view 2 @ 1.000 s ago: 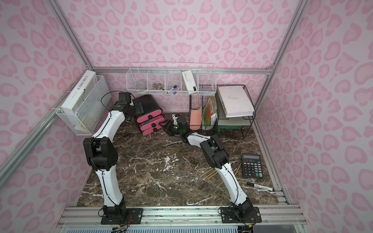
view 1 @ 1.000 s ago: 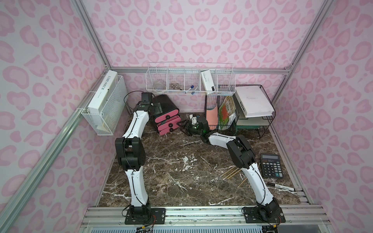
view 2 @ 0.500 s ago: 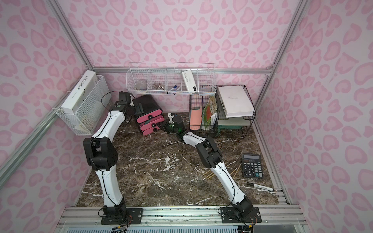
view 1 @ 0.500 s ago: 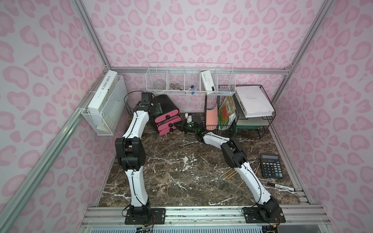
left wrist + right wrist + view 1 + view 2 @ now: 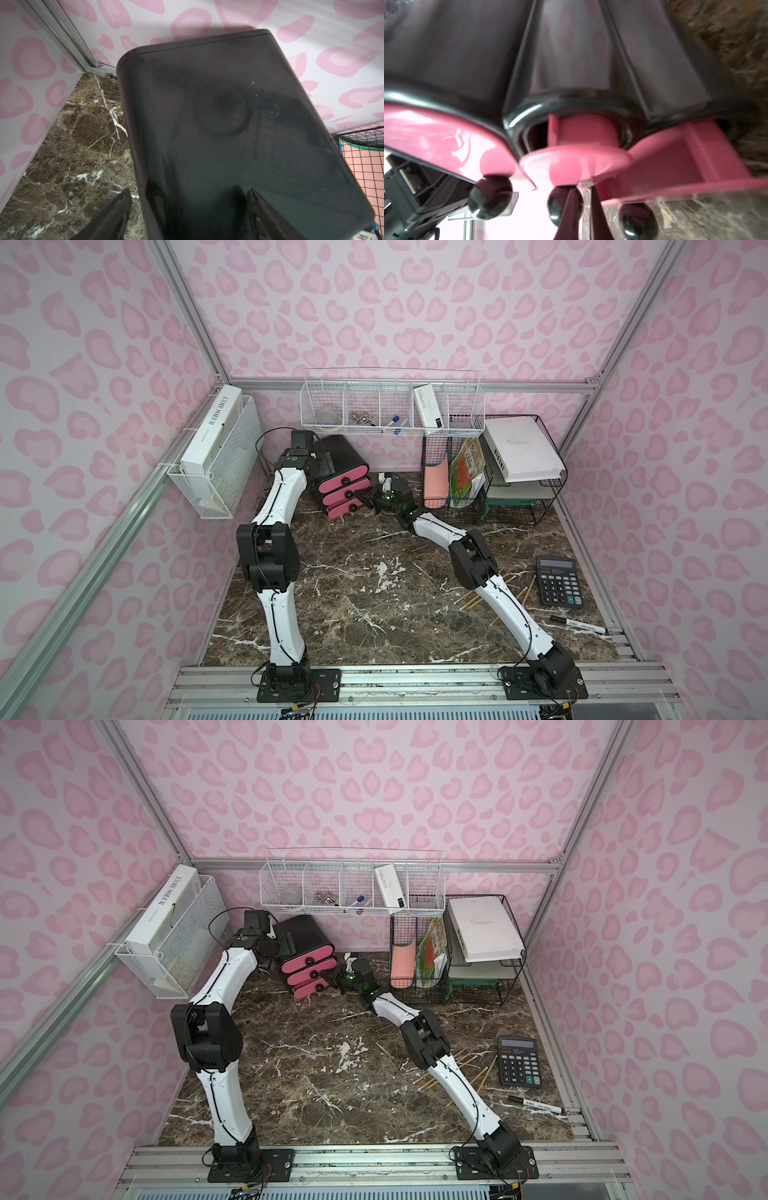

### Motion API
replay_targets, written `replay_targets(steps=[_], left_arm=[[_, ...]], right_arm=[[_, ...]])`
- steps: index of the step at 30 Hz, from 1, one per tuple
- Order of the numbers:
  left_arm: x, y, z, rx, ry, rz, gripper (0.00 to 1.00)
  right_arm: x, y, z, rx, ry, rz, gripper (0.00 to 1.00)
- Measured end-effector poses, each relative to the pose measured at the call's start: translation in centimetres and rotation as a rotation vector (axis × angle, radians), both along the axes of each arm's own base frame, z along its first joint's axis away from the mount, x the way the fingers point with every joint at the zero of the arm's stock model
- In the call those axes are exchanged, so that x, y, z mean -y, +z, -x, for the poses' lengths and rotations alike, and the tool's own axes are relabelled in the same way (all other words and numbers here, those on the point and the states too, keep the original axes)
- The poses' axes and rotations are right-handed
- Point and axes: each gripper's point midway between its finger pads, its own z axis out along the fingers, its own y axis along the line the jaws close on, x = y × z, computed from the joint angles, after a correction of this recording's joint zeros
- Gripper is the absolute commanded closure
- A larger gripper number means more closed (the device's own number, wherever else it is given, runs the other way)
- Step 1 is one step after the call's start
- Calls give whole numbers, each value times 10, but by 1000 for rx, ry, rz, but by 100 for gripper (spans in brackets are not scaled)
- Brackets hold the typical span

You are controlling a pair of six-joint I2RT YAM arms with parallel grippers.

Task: Please place the pencils in the drawer according to their color
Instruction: Close the drawer in the storage box.

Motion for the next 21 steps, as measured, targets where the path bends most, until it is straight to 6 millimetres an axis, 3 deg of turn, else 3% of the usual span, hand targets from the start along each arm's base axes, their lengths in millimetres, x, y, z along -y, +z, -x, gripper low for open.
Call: replay_targets(steps=[7, 15, 18, 21], left_arm=[[1, -2, 0, 8, 2, 10, 15], [2, -5, 3, 7, -1, 14, 15], [2, -6, 3, 6, -3, 16, 16], [3, -7, 2, 9, -4, 17, 16]], right_arm=[[1, 10, -9, 12, -34, -29, 100], [3, 2, -14, -7, -54, -38, 99], [2, 15, -13, 14, -45, -51, 90], [1, 40, -6, 54, -24, -61, 68]])
